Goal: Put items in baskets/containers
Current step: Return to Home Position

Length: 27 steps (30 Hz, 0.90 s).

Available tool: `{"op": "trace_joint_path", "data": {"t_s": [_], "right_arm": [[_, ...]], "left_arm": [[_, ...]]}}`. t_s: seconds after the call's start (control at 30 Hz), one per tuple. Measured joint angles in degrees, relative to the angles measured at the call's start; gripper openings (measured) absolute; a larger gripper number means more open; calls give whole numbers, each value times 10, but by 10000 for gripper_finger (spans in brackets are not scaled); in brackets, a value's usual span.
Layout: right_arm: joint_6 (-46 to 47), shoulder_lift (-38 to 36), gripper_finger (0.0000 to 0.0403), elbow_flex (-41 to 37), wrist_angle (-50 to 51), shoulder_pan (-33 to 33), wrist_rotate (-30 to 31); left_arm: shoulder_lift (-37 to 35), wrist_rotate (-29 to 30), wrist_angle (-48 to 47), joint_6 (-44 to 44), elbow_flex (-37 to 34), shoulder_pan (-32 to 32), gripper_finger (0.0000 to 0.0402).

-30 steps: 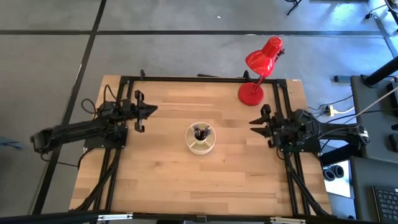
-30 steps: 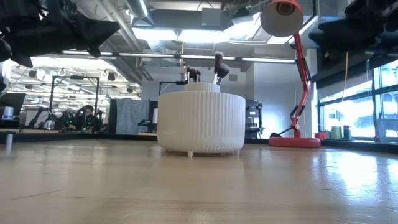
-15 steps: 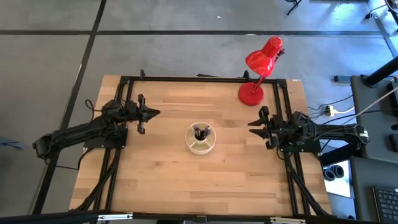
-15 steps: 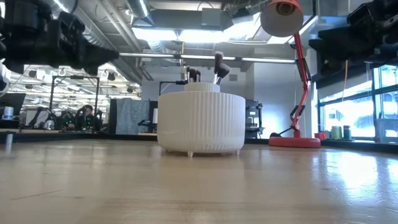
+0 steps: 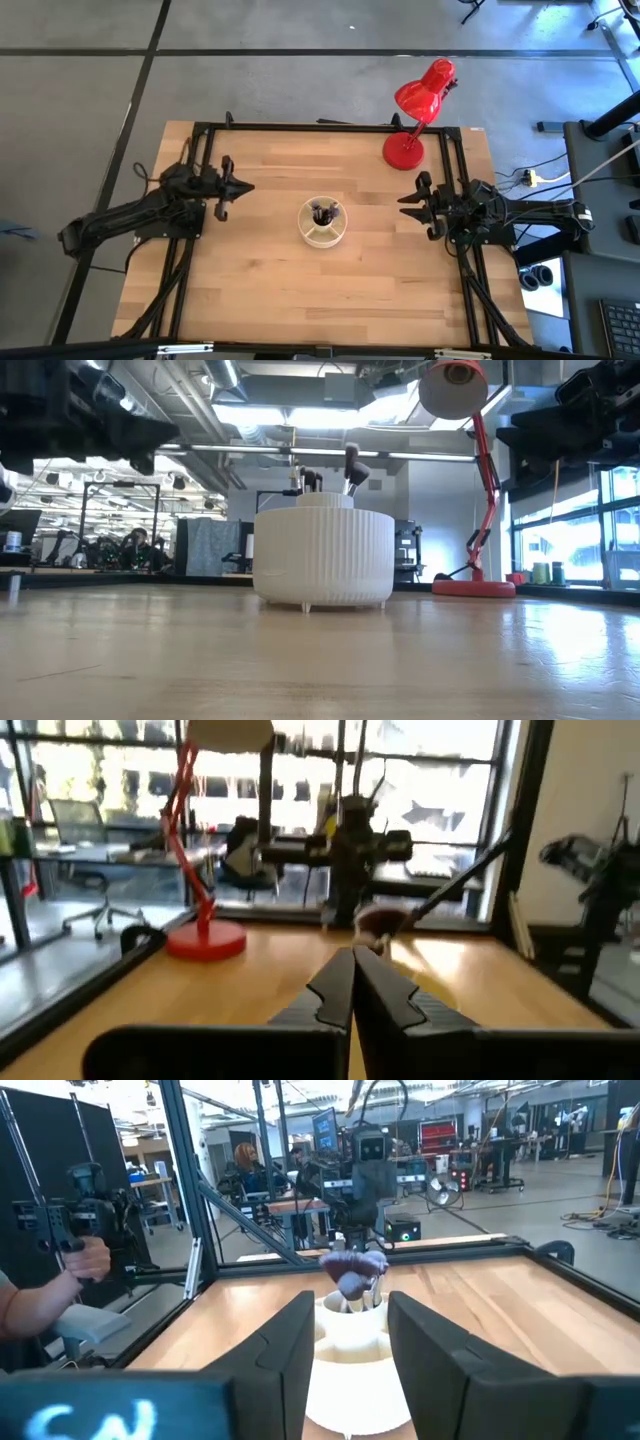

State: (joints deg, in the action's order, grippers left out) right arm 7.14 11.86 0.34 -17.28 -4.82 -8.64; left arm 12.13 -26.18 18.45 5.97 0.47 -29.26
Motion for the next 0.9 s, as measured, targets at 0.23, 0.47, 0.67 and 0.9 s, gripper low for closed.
{"op": "trace_joint_path", "data": {"t_s": [0.23, 0.47, 0.67, 0.9], "right_arm": [[0, 0, 129, 0, 0, 0, 0], [0, 0, 129, 0, 0, 0, 0], [-1, 0, 129, 1, 6, 0, 0], [-1, 0, 129, 1, 22, 0, 0]], "left_arm": [[-114, 46, -85, 32, 0, 0, 2], [-121, 173, -142, 58, 0, 33, 2], [-116, 328, -165, 50, 0, 133, 4], [-114, 369, -161, -24, 0, 217, 4]]}}
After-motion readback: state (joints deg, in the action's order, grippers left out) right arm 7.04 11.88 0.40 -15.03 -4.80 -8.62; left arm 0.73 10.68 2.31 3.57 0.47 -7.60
